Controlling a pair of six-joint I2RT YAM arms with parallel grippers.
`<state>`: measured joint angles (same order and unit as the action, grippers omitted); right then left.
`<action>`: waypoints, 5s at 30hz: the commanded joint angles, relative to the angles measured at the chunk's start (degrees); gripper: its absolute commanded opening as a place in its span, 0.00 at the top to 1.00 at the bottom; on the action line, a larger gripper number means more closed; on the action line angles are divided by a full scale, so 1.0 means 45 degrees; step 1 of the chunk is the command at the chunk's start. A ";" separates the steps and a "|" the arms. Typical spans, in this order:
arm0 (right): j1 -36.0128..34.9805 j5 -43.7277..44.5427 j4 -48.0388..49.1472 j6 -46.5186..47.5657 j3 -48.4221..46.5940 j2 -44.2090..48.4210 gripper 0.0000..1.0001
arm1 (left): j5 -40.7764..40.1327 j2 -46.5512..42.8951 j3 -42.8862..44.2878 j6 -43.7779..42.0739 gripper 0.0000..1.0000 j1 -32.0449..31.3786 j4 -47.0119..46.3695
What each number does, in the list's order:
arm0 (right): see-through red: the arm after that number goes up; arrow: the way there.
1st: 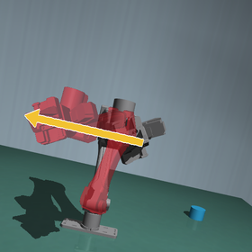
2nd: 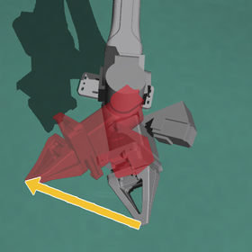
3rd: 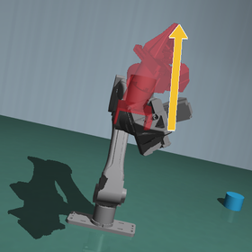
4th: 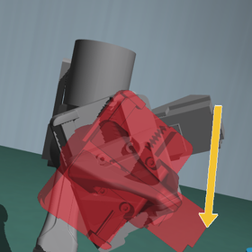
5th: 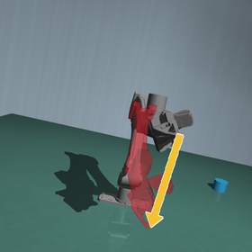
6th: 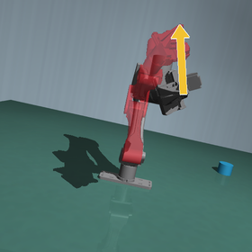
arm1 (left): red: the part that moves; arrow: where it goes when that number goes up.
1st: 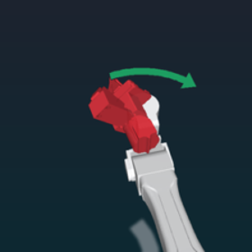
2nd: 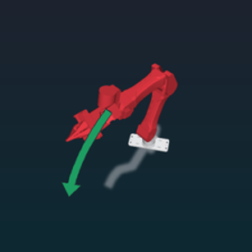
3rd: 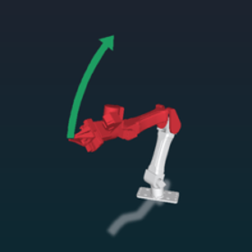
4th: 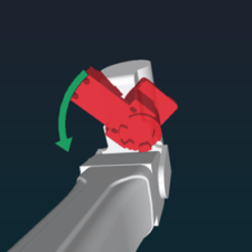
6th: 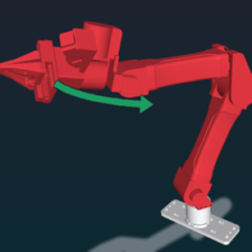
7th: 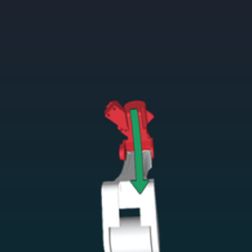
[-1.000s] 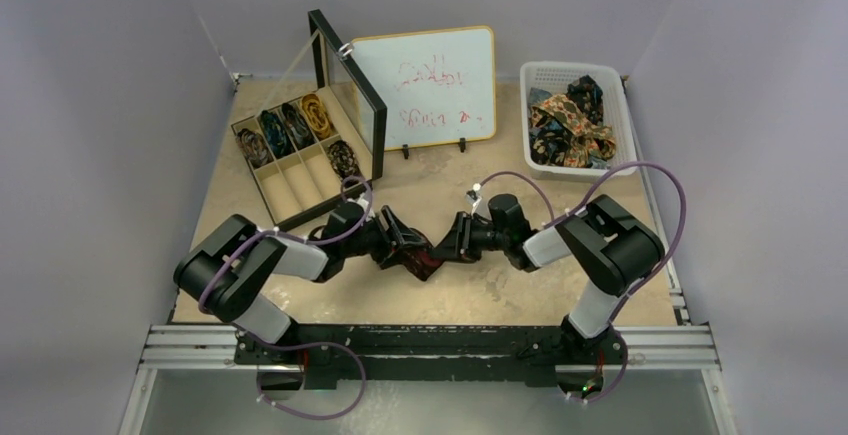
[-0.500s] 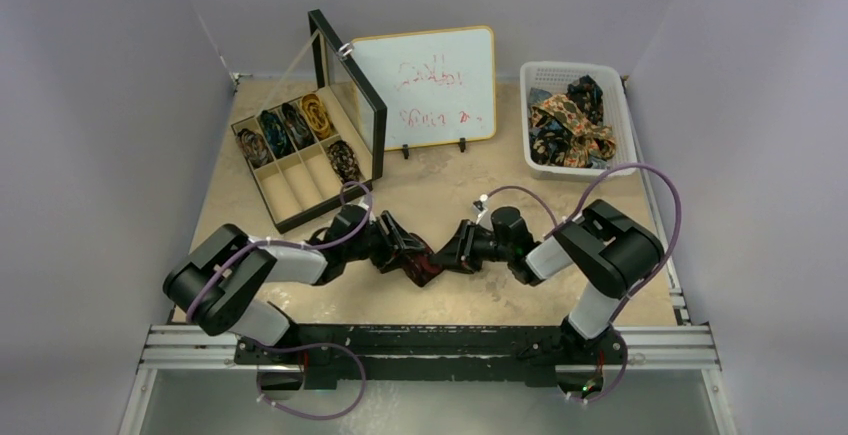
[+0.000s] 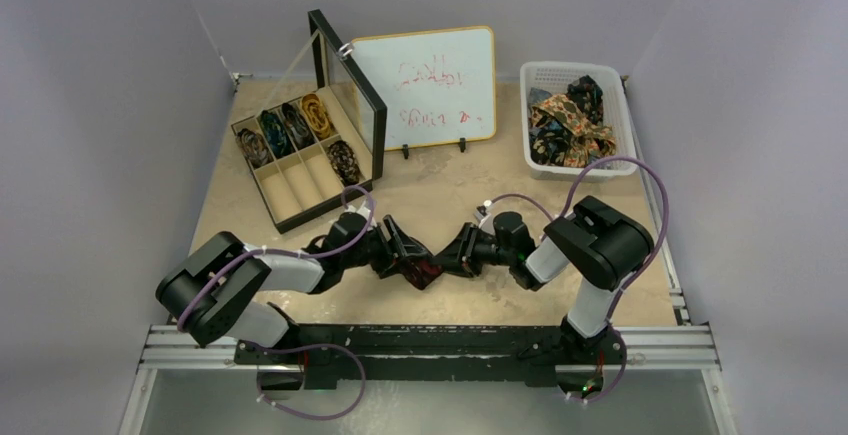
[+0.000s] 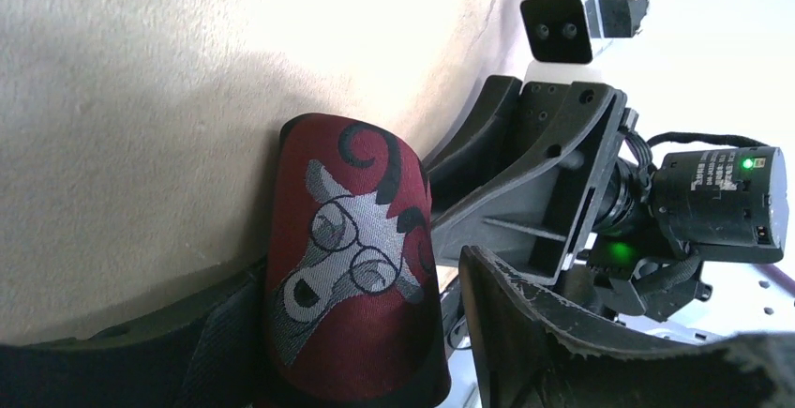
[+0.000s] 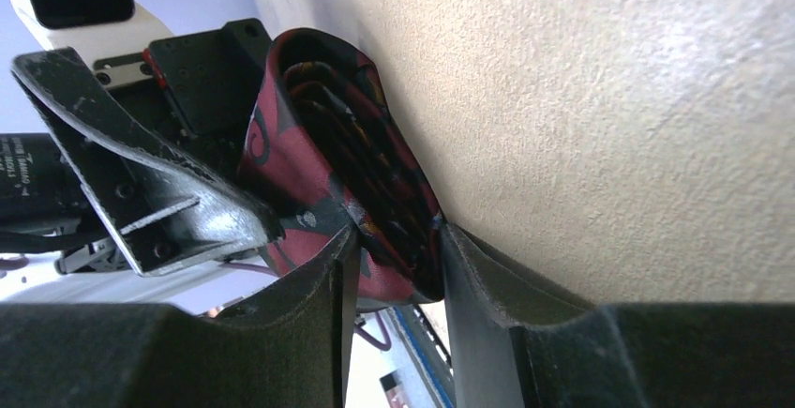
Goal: Roll the ties
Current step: Pick up the tie at the center of the board, then place the tie in the storage box.
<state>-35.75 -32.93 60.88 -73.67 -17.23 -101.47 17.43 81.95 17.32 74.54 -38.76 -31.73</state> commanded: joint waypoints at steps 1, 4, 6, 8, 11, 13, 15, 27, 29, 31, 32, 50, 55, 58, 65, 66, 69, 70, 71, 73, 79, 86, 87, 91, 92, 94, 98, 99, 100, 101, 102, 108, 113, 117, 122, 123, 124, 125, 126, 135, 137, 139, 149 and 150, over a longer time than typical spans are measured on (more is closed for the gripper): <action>-0.0106 0.0067 0.0780 -0.0710 0.0346 -0.0373 0.60 | 0.0218 -0.0244 -0.0335 -0.0354 0.35 -0.0223 -0.0998; -0.0103 0.0016 0.0906 -0.0768 0.0345 -0.0393 0.60 | 0.0131 -0.0216 -0.0377 -0.0306 0.38 -0.0244 -0.1060; -0.0103 0.0015 0.0849 -0.0796 0.0353 -0.0312 0.60 | 0.0149 -0.0143 -0.0285 -0.0400 0.43 -0.0285 -0.1050; -0.0103 0.0031 0.0783 -0.0762 0.0353 -0.0239 0.60 | 0.0131 -0.0078 -0.0195 -0.0414 0.49 -0.0307 -0.0998; -0.0106 0.0004 0.0719 -0.0702 0.0314 -0.0235 0.60 | 0.0130 -0.0060 -0.0207 -0.0433 0.58 -0.0340 -0.1107; -0.0108 -0.0004 0.0761 -0.0671 0.0329 -0.0217 0.60 | 0.0130 -0.0081 -0.0197 -0.0452 0.62 -0.0351 -0.1100; -0.0106 0.0012 0.0768 -0.0603 0.0324 -0.0082 0.60 | 0.0149 -0.0167 -0.0183 -0.0452 0.67 -0.0351 -0.1015; 0.0182 0.1061 -0.4443 0.2294 -0.1255 0.2930 0.49 | 0.0430 -0.0913 0.1554 -0.1619 0.83 -0.0142 0.2764; 0.0525 0.1374 -0.5445 0.2813 -0.1485 0.3475 0.47 | 0.0782 -0.1003 0.1984 -0.2038 0.83 0.0184 0.3680; 0.0945 0.1620 -0.6234 0.3211 -0.1602 0.4064 0.47 | 0.1042 -0.1258 0.2418 -0.2485 0.83 0.0607 0.4776; 0.1127 0.1742 -0.6587 0.3381 -0.1668 0.4355 0.47 | 0.1111 -0.1446 0.2625 -0.2737 0.83 0.0843 0.5352; 0.1442 0.3138 -1.0853 0.5501 -0.3769 0.6814 0.45 | 0.0631 -0.1713 0.9414 -0.8789 0.83 0.5576 1.6262; 0.1440 0.3339 -1.1659 0.6128 -0.4071 0.7258 0.45 | 0.1301 -0.0673 1.0826 -1.0167 0.83 0.7446 1.7397; 0.1442 0.3210 -1.1999 0.6599 -0.4144 0.7484 0.45 | 0.1825 0.0187 1.2047 -1.0860 0.84 0.8323 1.7836; 0.1435 0.3151 -1.3019 0.7906 -0.4569 0.7501 0.38 | 0.1119 0.2502 1.4992 -1.1545 0.84 0.8599 1.9586; 0.1439 0.3116 -1.3045 0.8035 -0.4617 0.7516 0.37 | 0.1079 0.2695 1.5183 -1.1614 0.84 0.8605 1.9599; 0.1451 0.3060 -1.3348 0.8509 -0.4874 0.7505 0.32 | 0.0621 0.3375 1.5920 -1.1723 0.84 0.8595 2.0135; 0.1436 0.3088 -1.3475 0.8640 -0.4953 0.7480 0.32 | 0.0553 0.3622 1.6151 -1.1795 0.84 0.8861 2.0309; 0.1439 0.3122 -1.3489 0.8742 -0.5012 0.7475 0.31 | 0.0440 0.3875 1.6429 -1.1884 0.84 0.8928 2.0514; 0.1435 0.3156 -1.3490 0.8849 -0.5039 0.7459 0.30 | 0.0334 0.4484 1.7078 -1.2014 0.83 0.9039 2.1044; 0.1442 0.2993 -1.3490 0.9308 -0.5171 0.6995 0.30 | -0.0417 0.6245 1.9140 -1.1977 0.83 0.9183 2.2242; 0.1445 0.2865 -1.3856 0.9745 -0.5232 0.6669 0.30 | -0.0931 0.7862 2.0676 -1.1564 0.83 0.9229 2.3074; 0.1441 0.2864 -1.3861 0.9776 -0.5245 0.6668 0.30 | -0.0940 0.8002 2.0916 -1.1509 0.82 0.9238 2.3182; 0.1442 0.2869 -1.3822 0.9834 -0.5249 0.6585 0.30 | -0.1290 0.8600 2.1459 -1.1241 0.82 0.9241 2.3764; 0.1452 0.2865 -1.3837 0.9854 -0.5237 0.6574 0.30 | -0.1414 0.8594 2.1419 -1.1207 0.82 0.9244 2.3724; 0.1440 0.2862 -1.3823 0.9867 -0.5216 0.6525 0.30 | -0.1449 0.8588 2.1359 -1.1175 0.82 0.9250 2.3632; 0.1445 0.2831 -1.3803 0.9918 -0.5216 0.6442 0.31 | -0.1413 0.8788 2.1242 -1.1138 0.82 0.9252 2.3632; 0.1440 0.2826 -1.3803 0.9934 -0.5213 0.6422 0.31 | -0.1381 0.8830 2.1162 -1.1126 0.82 0.9241 2.3608; 0.1440 0.2825 -1.3803 0.9941 -0.5216 0.6409 0.31 | -0.1374 0.8871 2.1042 -1.1090 0.82 0.9254 2.3502; 0.1440 0.2825 -1.3803 0.9945 -0.5218 0.6385 0.31 | -0.1364 0.8901 2.0917 -1.1070 0.82 0.9251 2.3434; 0.1435 0.2815 -1.3786 0.9945 -0.5214 0.6372 0.31 | -0.1304 0.8948 2.0809 -1.1036 0.82 0.9248 2.3340; 0.1443 0.2802 -1.3802 0.9994 -0.5206 0.6336 0.32 | -0.0921 0.9190 2.0592 -1.0858 0.82 0.9247 2.2893; 0.1439 0.2854 -1.3804 1.0038 -0.5160 0.6314 0.32 | -0.0862 0.9657 2.0924 -1.0862 0.82 0.9254 2.3121; 0.1443 0.2825 -1.3803 1.0081 -0.5145 0.6225 0.32 | -0.0731 1.0104 2.1320 -1.0864 0.80 0.9248 2.3367; 0.1450 0.2806 -1.3764 1.0111 -0.5135 0.6187 0.33 | -0.0561 1.0687 2.1851 -1.0713 0.79 0.9250 2.3701; 0.1451 0.2827 -1.3782 1.0129 -0.5125 0.6180 0.33 | -0.0535 1.0742 2.1917 -1.0680 0.78 0.9253 2.3692; 0.1451 0.2825 -1.3783 1.0159 -0.5119 0.6179 0.33 | -0.0536 1.0810 2.1955 -1.0644 0.77 0.9251 2.3691; 0.1441 0.2825 -1.3783 1.0167 -0.5126 0.6174 0.33 | -0.0512 1.0880 2.2028 -1.0615 0.76 0.9243 2.3718; 0.1440 0.2825 -1.3774 1.0166 -0.5100 0.6157 0.33 | -0.0468 1.0972 2.2112 -1.0599 0.76 0.9240 2.3770; 0.1440 0.2714 -1.3715 1.0222 -0.5092 0.5964 0.34 | 0.0114 1.1832 2.3138 -1.0550 0.74 0.9250 2.4242; 0.1440 0.2741 -1.3720 1.0222 -0.5063 0.5953 0.34 | 0.0087 1.1876 2.3016 -1.0531 0.74 0.9249 2.4257; 0.1437 0.2747 -1.3714 1.0219 -0.5065 0.5961 0.34 | -0.0278 1.1918 2.3015 -1.0502 0.72 0.9252 2.4366; 0.1450 0.2740 -1.3813 1.0219 -0.5135 0.5940 0.34 | -0.0609 1.2090 2.4261 -1.0428 0.54 0.9253 2.5008; 0.1451 0.2746 -1.3841 1.0219 -0.5137 0.5961 0.34 | -0.0580 1.2090 2.4333 -1.0446 0.53 0.9248 2.5030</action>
<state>-29.23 -19.64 -1.02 -28.77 -38.57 -74.74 14.52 136.35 122.65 26.39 2.61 79.42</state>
